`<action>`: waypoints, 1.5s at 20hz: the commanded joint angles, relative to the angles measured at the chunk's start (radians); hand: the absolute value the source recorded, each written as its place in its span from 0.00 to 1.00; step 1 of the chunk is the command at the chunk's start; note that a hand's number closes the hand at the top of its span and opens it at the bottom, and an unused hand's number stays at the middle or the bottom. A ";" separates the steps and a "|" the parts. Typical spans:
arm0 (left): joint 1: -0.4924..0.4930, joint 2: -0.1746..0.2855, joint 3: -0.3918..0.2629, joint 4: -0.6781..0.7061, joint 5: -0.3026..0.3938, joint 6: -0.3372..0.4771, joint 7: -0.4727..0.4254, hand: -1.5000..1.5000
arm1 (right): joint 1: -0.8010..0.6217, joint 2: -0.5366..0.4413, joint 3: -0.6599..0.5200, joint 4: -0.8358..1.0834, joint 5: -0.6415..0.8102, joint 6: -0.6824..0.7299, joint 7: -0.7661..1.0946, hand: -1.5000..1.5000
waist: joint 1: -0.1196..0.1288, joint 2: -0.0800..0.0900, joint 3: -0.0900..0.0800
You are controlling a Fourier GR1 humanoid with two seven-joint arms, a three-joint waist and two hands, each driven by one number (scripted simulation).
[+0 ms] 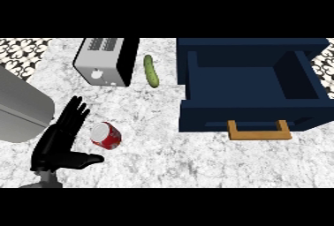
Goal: Pick up the can, place it into the drawer and close the drawer
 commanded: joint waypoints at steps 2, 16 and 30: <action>-0.041 0.018 0.049 0.195 -0.025 -0.011 -0.141 0.00 | -0.003 0.026 -0.018 0.056 0.034 0.058 -0.050 0.00 | -0.001 0.001 0.000; -0.101 0.035 0.055 0.548 -0.085 -0.049 -0.376 0.00 | -0.011 0.012 -0.111 0.040 -0.045 0.113 -0.006 0.00 | -0.002 0.000 0.000; -0.229 0.018 0.070 0.820 -0.066 -0.071 -0.518 0.00 | -0.042 -0.004 -0.156 0.036 -0.076 0.123 0.069 0.00 | 0.000 0.000 0.000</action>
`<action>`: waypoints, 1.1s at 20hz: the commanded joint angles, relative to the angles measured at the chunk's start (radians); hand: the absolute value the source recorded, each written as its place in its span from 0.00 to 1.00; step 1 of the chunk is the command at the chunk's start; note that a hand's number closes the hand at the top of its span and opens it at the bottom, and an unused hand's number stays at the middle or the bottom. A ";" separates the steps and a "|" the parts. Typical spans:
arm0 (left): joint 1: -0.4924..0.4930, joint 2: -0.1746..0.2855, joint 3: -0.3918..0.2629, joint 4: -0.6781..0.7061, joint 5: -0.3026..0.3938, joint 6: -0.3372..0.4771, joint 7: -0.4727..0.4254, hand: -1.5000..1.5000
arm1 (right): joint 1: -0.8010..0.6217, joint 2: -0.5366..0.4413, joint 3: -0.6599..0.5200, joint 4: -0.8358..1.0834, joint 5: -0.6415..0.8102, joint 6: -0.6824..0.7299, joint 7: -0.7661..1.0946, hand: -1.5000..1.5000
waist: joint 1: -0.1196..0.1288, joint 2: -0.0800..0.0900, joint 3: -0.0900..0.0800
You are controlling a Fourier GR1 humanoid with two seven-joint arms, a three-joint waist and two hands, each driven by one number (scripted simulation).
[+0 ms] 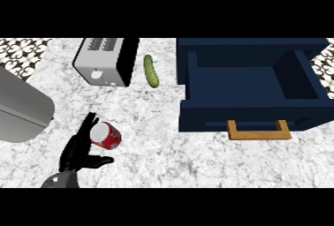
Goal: Pick up the can, place it into the drawer and close the drawer
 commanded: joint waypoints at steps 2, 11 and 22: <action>-0.092 0.005 0.029 0.127 0.034 -0.022 -0.019 0.00 | -0.062 -0.035 -0.006 -0.023 -0.018 -0.050 0.075 0.00 | 0.000 0.001 0.000; -0.192 -0.030 0.021 0.171 0.084 -0.078 0.048 1.00 | 0.051 0.046 0.011 -0.056 -0.031 -0.002 0.020 0.00 | -0.008 0.001 0.000; -0.118 -0.094 0.016 -0.116 0.154 0.021 0.094 1.00 | 0.038 0.048 0.020 -0.091 -0.053 -0.036 0.062 0.00 | 0.008 -0.004 0.001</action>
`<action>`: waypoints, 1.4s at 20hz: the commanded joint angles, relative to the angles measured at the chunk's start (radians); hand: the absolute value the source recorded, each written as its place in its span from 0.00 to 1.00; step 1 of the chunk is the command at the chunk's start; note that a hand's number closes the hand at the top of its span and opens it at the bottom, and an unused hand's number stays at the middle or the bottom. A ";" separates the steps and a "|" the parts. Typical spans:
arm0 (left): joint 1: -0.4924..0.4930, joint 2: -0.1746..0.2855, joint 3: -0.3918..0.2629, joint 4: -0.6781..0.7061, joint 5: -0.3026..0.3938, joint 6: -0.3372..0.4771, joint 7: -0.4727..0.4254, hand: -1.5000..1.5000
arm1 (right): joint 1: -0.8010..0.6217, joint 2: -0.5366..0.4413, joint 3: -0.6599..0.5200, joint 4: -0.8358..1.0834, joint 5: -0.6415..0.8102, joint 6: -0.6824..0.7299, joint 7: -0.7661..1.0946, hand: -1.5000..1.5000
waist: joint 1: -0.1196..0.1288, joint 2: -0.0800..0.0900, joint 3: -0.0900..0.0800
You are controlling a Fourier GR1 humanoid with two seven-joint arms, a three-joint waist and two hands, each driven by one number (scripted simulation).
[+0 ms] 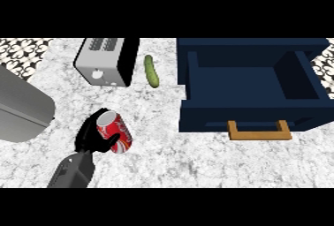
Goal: Pick up the can, place it into the drawer and close the drawer
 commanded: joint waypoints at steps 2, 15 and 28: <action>0.026 -0.024 0.056 -0.078 0.036 0.128 -0.036 1.00 | 0.002 -0.005 0.012 -0.050 -0.013 -0.047 0.041 0.00 | 0.006 0.000 0.000; -0.009 -0.059 -0.158 -0.481 0.057 0.412 0.182 1.00 | 0.071 0.005 0.051 -0.084 -0.016 -0.075 -0.001 0.00 | -0.003 0.000 0.000; -0.208 -0.053 -0.254 -0.673 -0.009 0.620 0.498 1.00 | 0.013 -0.010 0.003 -0.018 -0.023 -0.039 0.022 0.00 | -0.003 0.001 0.000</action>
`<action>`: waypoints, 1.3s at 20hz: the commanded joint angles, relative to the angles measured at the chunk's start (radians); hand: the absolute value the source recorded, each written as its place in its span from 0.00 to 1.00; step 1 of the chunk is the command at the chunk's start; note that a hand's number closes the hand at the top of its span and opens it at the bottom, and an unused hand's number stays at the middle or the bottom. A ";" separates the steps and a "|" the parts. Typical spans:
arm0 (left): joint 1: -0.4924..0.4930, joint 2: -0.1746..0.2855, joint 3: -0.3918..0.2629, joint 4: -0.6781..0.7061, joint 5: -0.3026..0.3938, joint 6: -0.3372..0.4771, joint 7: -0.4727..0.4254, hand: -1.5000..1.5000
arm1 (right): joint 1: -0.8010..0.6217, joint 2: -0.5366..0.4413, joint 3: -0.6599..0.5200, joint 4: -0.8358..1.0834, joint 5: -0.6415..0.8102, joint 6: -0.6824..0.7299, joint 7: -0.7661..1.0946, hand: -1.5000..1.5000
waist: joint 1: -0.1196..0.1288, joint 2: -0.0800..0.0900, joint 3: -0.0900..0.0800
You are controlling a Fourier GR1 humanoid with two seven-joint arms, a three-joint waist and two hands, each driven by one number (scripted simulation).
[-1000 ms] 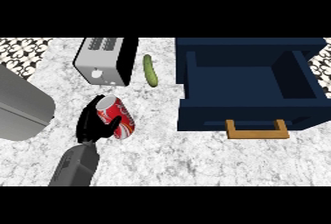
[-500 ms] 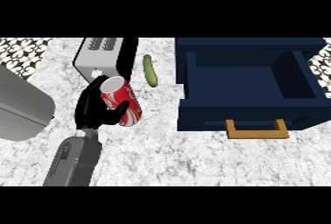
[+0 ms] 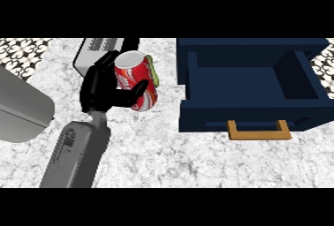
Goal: Pick up the can, place it into the drawer and close the drawer
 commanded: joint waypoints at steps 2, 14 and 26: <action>-0.151 -0.003 -0.040 0.040 -0.031 0.111 0.053 1.00 | -0.008 -0.040 -0.050 0.014 -0.067 0.006 0.027 0.00 | -0.008 0.001 0.000; -0.481 -0.003 -0.004 0.249 -0.034 0.218 0.118 1.00 | 0.027 0.016 0.020 -0.027 0.011 0.008 -0.004 0.00 | -0.020 0.004 0.000; -0.696 -0.003 -0.146 0.449 0.102 0.377 0.084 1.00 | 0.010 0.016 0.025 -0.020 -0.001 0.012 0.002 0.00 | -0.021 0.003 0.000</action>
